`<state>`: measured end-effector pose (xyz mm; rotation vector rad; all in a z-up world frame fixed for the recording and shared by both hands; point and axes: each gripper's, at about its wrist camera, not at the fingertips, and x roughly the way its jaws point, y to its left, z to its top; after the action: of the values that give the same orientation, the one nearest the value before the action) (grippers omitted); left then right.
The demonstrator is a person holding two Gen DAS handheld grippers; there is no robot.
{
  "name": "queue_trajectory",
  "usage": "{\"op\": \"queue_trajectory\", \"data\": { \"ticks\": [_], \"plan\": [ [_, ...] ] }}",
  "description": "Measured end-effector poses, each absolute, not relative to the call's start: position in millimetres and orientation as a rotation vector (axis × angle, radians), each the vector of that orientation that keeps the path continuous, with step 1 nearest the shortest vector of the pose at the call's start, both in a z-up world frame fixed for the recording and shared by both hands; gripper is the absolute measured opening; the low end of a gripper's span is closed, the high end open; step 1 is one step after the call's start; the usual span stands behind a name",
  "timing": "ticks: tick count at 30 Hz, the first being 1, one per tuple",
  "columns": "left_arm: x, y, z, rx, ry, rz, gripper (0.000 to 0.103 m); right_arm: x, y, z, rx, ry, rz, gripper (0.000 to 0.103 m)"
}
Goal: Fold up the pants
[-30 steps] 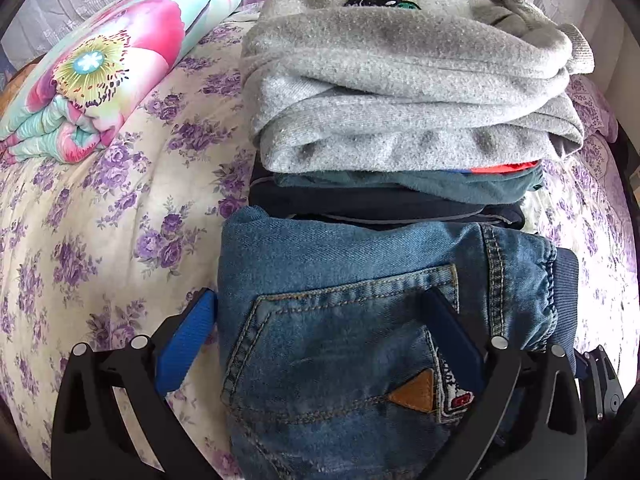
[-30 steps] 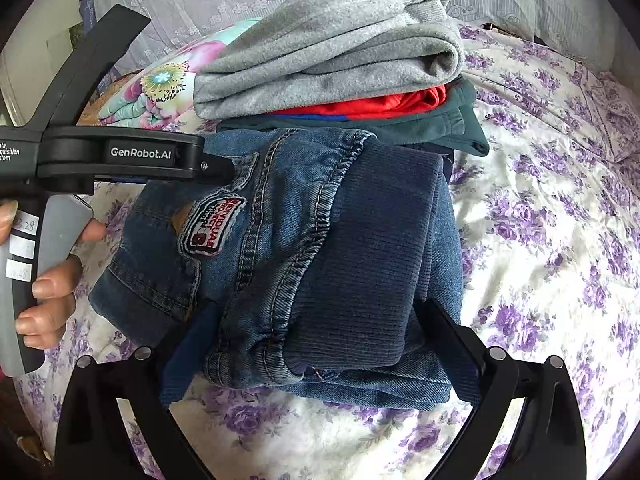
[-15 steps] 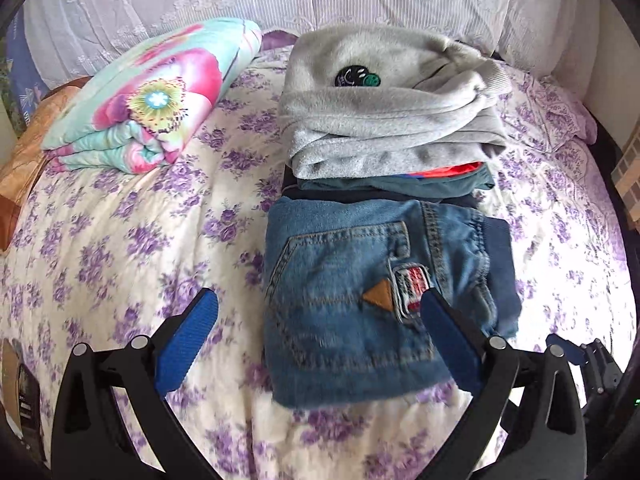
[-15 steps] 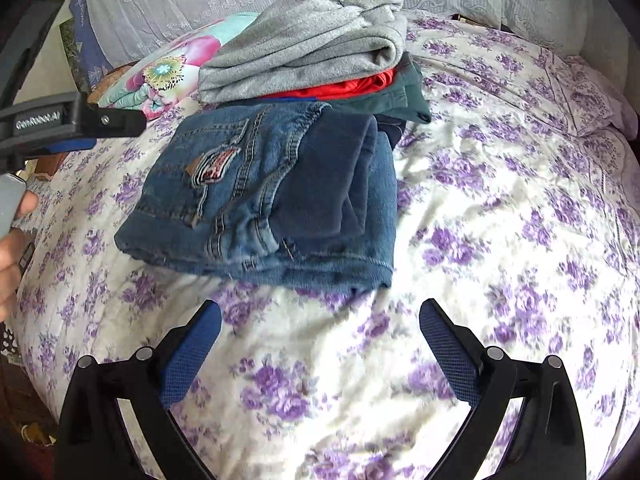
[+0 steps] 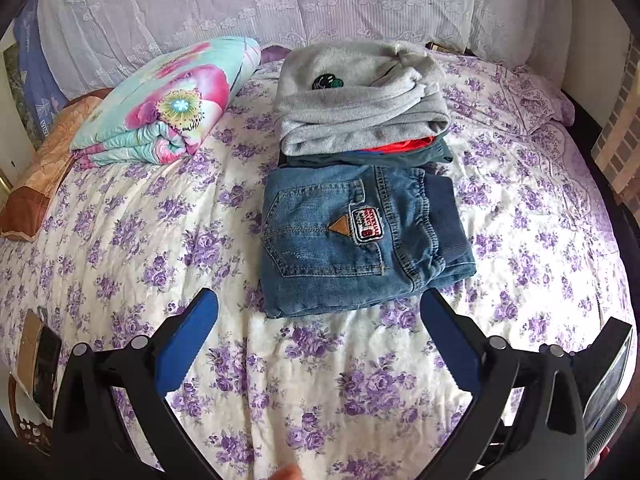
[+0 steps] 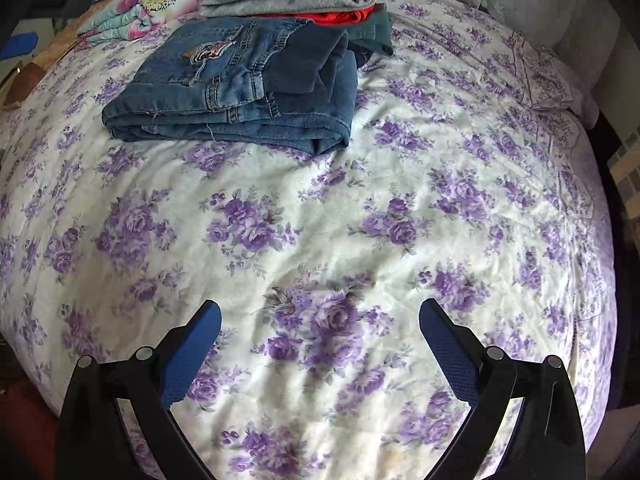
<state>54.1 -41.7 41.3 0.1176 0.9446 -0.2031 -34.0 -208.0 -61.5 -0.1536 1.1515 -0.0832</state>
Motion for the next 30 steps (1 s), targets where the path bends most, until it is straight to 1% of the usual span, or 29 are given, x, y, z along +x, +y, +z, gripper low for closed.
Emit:
{"op": "queue_trajectory", "data": {
  "ticks": [7, 10, 14, 19, 24, 28, 30],
  "plan": [
    [38, -51, 82, 0.118, 0.857, -0.215, 0.099, -33, -216, 2, -0.09, 0.977, -0.06, 0.1],
    [35, -53, 90, 0.122, 0.853, -0.224, 0.099, -23, -216, 33, -0.068, 0.887, -0.057, 0.1],
    [35, -52, 94, 0.114, 0.855, -0.22, 0.099, -6, -213, 60, -0.052, 0.83, -0.068, 0.1],
    [36, -43, 96, 0.07, 0.871, -0.223, 0.099, 0, -209, 70, 0.028, 0.82, -0.077, 0.1],
    [34, -29, 108, 0.023, 0.834, -0.223, 0.099, -12, -206, 73, 0.119, 0.788, -0.139, 0.1],
    [29, -22, 113, 0.121, 0.77, -0.096, 0.099, -36, -192, 69, 0.129, 0.727, -0.172, 0.1],
    [25, -17, 114, 0.194, 0.738, 0.032, 0.099, -55, -182, 73, 0.09, 0.646, -0.179, 0.1]
  ]
}}
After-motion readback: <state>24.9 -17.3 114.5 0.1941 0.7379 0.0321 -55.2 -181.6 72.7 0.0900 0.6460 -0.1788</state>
